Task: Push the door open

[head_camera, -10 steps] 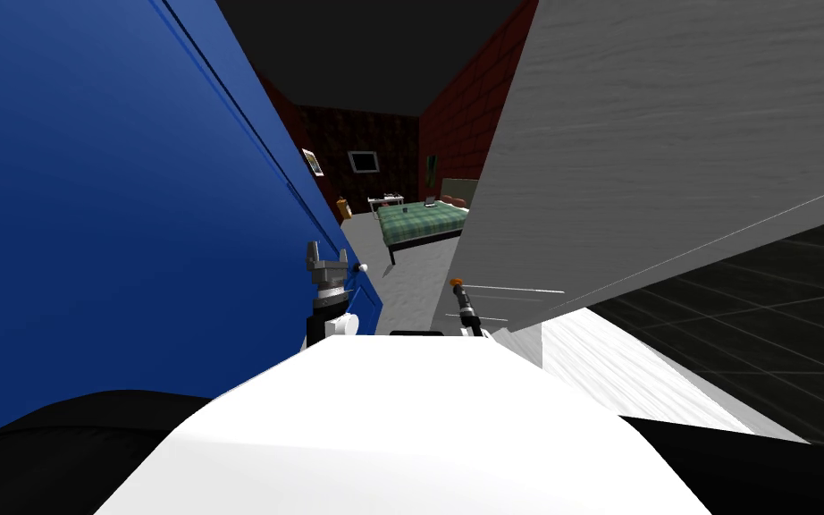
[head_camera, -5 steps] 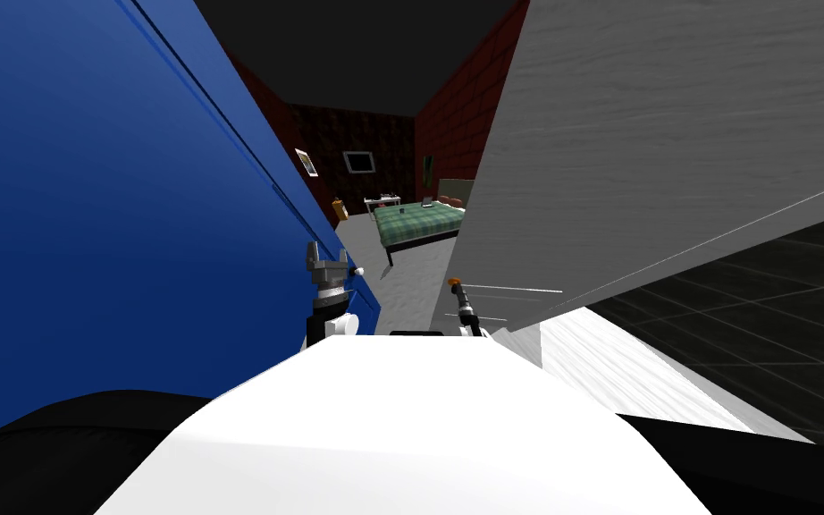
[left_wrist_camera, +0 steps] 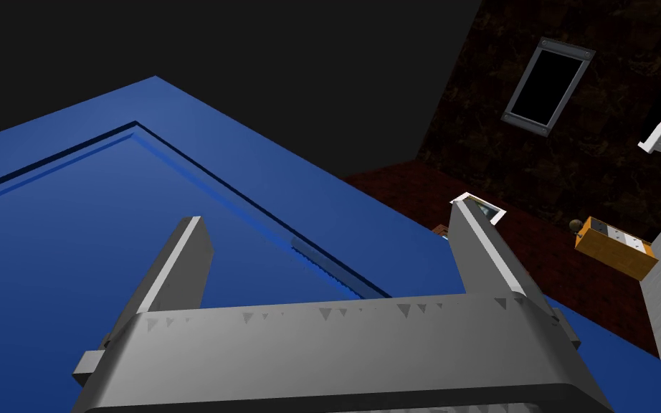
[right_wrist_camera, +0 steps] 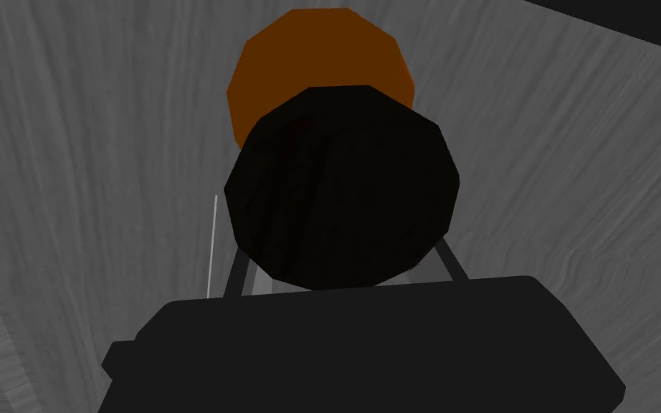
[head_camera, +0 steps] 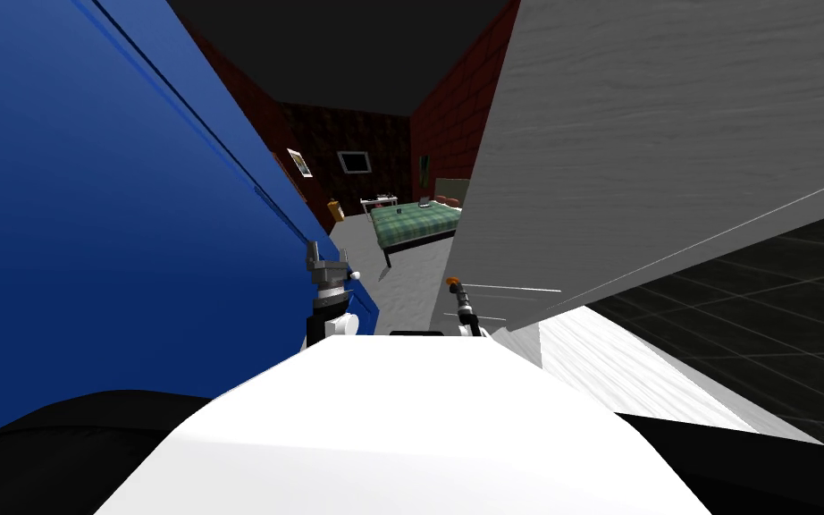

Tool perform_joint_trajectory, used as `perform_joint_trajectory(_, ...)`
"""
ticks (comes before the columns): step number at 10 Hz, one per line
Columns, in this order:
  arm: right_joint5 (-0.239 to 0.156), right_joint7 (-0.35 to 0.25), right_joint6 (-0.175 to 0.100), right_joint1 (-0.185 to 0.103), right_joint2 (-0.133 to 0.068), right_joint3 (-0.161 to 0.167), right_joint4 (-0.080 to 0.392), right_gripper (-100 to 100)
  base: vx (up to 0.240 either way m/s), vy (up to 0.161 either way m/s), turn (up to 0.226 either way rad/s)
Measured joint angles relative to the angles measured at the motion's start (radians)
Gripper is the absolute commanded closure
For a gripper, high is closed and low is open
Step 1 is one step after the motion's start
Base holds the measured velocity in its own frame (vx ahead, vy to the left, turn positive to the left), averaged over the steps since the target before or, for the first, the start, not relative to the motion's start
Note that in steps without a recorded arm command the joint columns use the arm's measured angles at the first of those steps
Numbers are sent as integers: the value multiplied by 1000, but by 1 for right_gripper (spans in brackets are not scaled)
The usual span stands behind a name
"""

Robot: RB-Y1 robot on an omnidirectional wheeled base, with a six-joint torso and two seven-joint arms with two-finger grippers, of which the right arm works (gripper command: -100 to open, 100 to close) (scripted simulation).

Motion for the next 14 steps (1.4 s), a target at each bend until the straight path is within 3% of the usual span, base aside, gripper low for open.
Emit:
perform_joint_trajectory(5, -47, -125, -5, -18, -2, 18, 23, 100, 57, 2, -58)
perform_joint_trajectory(6, -61, -154, -3, -20, -3, 24, 25, -100, 15, -10, 8)
perform_joint_trajectory(14, -142, -348, -9, -29, 1, 59, 29, -100, -51, -12, 37)
